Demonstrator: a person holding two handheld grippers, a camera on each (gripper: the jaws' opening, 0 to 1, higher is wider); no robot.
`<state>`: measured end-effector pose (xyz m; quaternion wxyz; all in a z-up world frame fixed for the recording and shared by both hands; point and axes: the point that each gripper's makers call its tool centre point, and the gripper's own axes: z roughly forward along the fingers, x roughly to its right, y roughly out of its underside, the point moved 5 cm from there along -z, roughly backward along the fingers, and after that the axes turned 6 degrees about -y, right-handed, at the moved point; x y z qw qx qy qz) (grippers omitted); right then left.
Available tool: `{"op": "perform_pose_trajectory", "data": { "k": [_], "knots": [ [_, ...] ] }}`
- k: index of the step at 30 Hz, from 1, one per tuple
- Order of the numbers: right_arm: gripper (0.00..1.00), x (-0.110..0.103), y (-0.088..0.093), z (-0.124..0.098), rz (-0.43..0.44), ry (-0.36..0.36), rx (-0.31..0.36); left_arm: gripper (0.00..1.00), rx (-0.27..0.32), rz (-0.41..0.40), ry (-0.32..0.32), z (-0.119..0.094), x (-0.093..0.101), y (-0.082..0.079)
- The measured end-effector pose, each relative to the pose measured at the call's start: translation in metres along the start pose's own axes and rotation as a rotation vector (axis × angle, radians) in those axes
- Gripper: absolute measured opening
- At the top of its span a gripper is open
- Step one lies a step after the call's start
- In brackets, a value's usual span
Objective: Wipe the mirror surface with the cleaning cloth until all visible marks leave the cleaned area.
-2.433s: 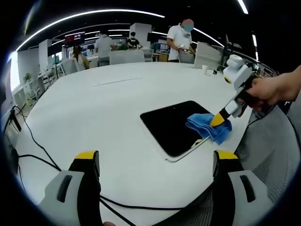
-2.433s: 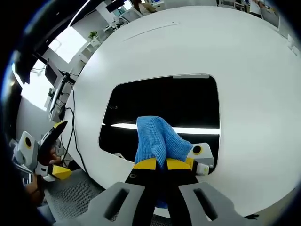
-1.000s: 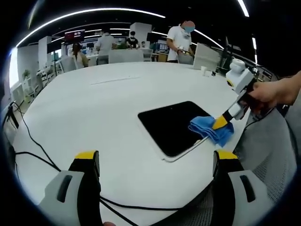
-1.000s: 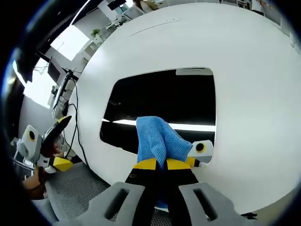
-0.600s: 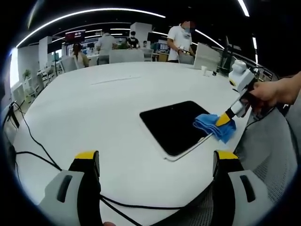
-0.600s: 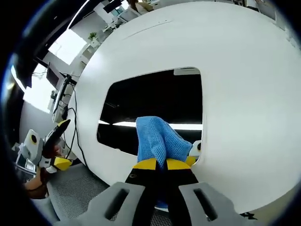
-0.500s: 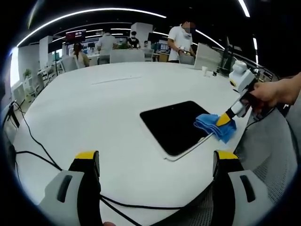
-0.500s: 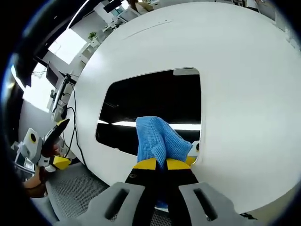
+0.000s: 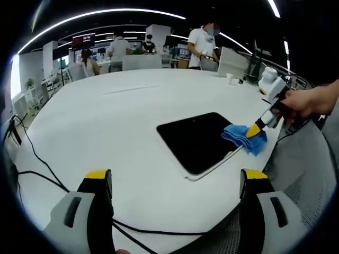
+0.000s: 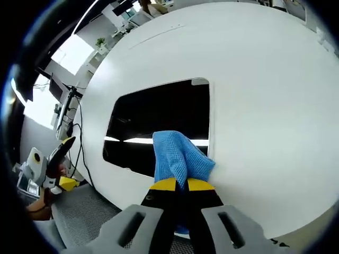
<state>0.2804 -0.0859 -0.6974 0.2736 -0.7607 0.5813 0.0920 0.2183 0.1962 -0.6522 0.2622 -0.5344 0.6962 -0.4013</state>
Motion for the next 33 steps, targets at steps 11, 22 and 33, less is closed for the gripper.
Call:
{"op": "perform_pose_trajectory", "data": {
  "k": [11, 22, 33],
  "knots": [
    [0.0, 0.006, -0.013, 0.004, 0.003, 0.021, -0.013, 0.99, 0.003, -0.003, -0.01, 0.0, 0.0, 0.0],
    [0.0, 0.01, -0.033, 0.009, -0.073, 0.064, -0.019, 0.99, -0.003, -0.009, -0.006, 0.001, 0.0, 0.0],
    [0.0, 0.014, -0.057, 0.013, -0.075, 0.081, -0.011, 0.99, -0.001, -0.015, -0.003, 0.001, -0.002, 0.001]
  ]
}}
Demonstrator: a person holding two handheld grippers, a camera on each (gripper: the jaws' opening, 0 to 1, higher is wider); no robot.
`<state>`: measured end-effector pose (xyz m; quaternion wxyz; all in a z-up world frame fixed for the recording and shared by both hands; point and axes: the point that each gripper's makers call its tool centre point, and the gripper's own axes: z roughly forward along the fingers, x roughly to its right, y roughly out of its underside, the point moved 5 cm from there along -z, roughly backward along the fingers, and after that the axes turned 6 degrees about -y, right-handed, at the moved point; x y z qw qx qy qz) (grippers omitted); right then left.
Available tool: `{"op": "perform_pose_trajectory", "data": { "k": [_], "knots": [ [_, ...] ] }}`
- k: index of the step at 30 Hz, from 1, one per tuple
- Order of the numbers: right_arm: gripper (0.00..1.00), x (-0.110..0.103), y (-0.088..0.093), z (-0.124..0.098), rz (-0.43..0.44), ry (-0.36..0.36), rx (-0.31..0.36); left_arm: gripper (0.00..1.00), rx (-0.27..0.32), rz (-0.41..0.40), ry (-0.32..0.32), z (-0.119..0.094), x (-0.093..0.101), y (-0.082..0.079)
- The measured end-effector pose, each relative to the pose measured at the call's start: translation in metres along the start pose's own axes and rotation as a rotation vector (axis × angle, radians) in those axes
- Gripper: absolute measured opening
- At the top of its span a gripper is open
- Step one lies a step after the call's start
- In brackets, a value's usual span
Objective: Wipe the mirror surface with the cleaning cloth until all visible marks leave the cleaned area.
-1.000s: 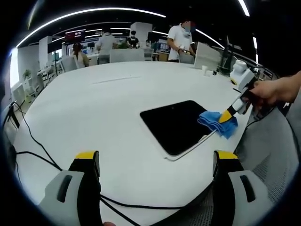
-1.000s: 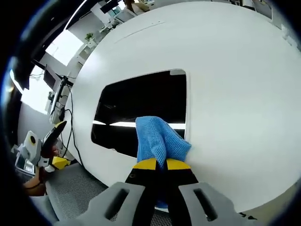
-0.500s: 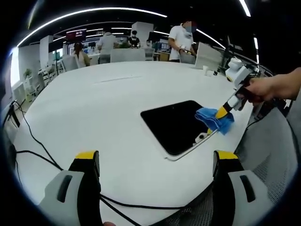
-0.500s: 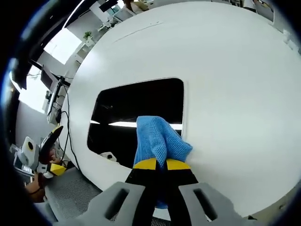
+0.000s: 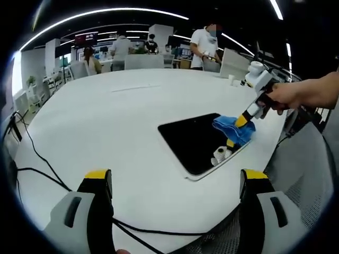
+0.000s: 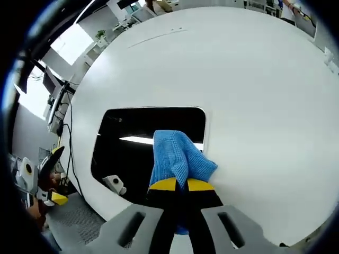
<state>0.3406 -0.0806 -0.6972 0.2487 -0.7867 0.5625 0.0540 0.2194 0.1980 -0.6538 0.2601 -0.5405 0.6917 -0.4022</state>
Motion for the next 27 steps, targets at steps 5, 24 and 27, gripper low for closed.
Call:
{"op": "perform_pose_trajectory", "data": {
  "k": [5, 24, 27],
  "knots": [
    [0.0, 0.004, -0.013, 0.003, 0.009, 0.006, 0.009, 0.99, 0.002, -0.003, -0.003, 0.0, -0.001, 0.0],
    [0.0, 0.012, -0.05, 0.011, -0.014, 0.035, 0.02, 0.99, -0.007, -0.008, -0.001, 0.001, 0.0, 0.0],
    [0.0, 0.012, -0.054, 0.011, -0.022, 0.042, 0.021, 0.99, -0.007, -0.004, -0.001, 0.0, 0.0, 0.0]
  ]
}}
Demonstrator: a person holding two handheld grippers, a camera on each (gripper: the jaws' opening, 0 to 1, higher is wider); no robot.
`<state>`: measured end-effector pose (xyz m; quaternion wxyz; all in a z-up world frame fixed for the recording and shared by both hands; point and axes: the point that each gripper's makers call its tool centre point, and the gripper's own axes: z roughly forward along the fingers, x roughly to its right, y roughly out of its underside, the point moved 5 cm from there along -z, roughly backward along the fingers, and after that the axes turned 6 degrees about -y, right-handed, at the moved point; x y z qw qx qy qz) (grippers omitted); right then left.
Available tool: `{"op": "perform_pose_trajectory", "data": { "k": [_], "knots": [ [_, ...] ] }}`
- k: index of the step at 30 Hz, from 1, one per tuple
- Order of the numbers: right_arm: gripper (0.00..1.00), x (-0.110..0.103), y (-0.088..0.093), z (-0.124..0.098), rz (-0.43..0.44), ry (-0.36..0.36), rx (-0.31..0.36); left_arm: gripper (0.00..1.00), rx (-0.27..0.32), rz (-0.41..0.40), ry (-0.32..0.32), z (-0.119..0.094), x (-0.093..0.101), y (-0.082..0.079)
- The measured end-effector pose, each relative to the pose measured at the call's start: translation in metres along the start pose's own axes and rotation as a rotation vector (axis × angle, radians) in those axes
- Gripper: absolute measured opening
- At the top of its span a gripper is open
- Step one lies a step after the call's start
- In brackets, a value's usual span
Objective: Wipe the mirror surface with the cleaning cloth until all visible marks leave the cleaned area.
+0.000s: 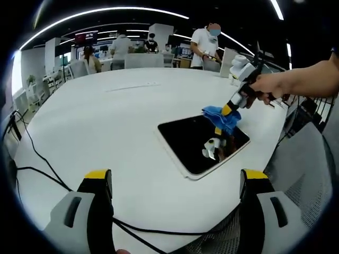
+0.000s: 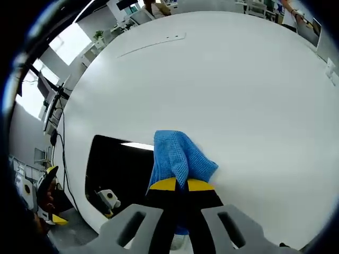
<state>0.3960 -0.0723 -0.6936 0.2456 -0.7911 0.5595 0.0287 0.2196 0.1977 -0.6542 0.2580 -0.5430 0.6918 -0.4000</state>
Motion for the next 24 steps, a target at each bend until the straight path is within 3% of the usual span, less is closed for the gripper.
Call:
{"op": "perform_pose_trajectory", "data": {
  "k": [14, 24],
  "knots": [
    [0.0, 0.002, -0.013, 0.007, -0.007, 0.017, 0.009, 0.99, -0.011, 0.026, -0.002, 0.001, -0.001, 0.003],
    [0.0, 0.001, -0.015, 0.006, 0.0, 0.021, 0.003, 0.99, 0.013, 0.037, -0.017, 0.0, -0.003, 0.001]
  ]
}}
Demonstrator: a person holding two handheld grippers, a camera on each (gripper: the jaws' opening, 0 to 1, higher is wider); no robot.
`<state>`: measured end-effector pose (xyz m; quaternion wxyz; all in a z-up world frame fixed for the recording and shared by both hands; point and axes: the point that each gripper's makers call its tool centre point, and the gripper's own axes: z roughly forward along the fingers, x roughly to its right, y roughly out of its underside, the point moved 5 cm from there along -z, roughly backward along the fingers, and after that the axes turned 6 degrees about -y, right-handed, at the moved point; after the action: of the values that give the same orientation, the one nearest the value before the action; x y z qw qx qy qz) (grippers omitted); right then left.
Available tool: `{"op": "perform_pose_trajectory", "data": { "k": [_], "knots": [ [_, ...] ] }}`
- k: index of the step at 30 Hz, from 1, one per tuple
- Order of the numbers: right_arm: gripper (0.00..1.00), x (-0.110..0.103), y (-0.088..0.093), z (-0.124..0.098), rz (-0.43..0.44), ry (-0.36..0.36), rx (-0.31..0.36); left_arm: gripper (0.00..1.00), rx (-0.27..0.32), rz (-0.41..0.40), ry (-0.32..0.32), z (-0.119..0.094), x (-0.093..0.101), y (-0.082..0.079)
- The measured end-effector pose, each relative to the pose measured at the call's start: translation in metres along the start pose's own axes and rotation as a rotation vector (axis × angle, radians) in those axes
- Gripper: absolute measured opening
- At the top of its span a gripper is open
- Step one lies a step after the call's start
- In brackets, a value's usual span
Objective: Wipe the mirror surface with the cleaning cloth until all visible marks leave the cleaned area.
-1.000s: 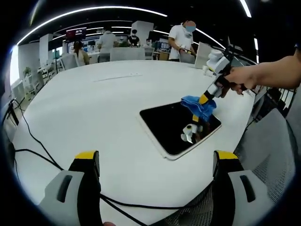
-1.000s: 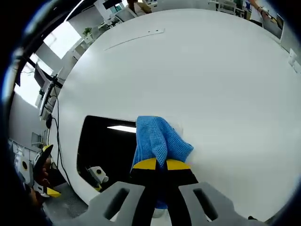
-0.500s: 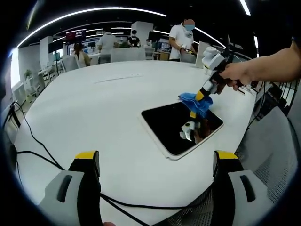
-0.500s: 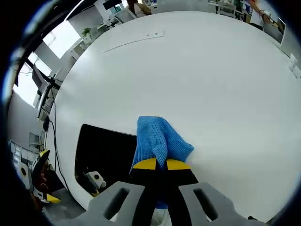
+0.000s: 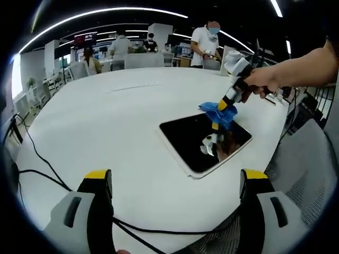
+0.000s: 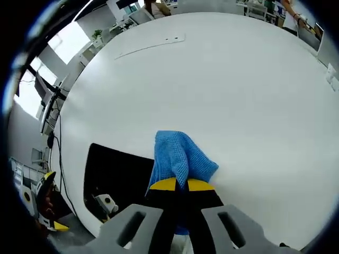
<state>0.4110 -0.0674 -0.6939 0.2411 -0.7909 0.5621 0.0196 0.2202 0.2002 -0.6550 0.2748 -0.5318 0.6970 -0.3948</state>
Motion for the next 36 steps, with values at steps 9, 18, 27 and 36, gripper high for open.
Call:
{"op": "perform_pose_trajectory", "data": {
  "k": [9, 18, 27, 36],
  "knots": [
    [0.0, -0.001, 0.001, -0.001, -0.011, -0.003, -0.003, 0.99, -0.012, -0.008, 0.004, 0.001, -0.001, 0.003],
    [0.0, 0.002, 0.0, -0.008, 0.08, -0.049, 0.036, 0.99, -0.011, -0.009, -0.007, 0.0, -0.002, 0.003],
    [0.0, 0.012, -0.004, -0.041, 0.087, -0.066, 0.085, 0.99, 0.006, -0.013, -0.007, 0.0, -0.003, 0.0],
    [0.0, 0.026, -0.001, -0.076, 0.103, -0.059, 0.128, 0.99, 0.024, -0.001, -0.033, -0.003, -0.006, -0.002]
  ]
}}
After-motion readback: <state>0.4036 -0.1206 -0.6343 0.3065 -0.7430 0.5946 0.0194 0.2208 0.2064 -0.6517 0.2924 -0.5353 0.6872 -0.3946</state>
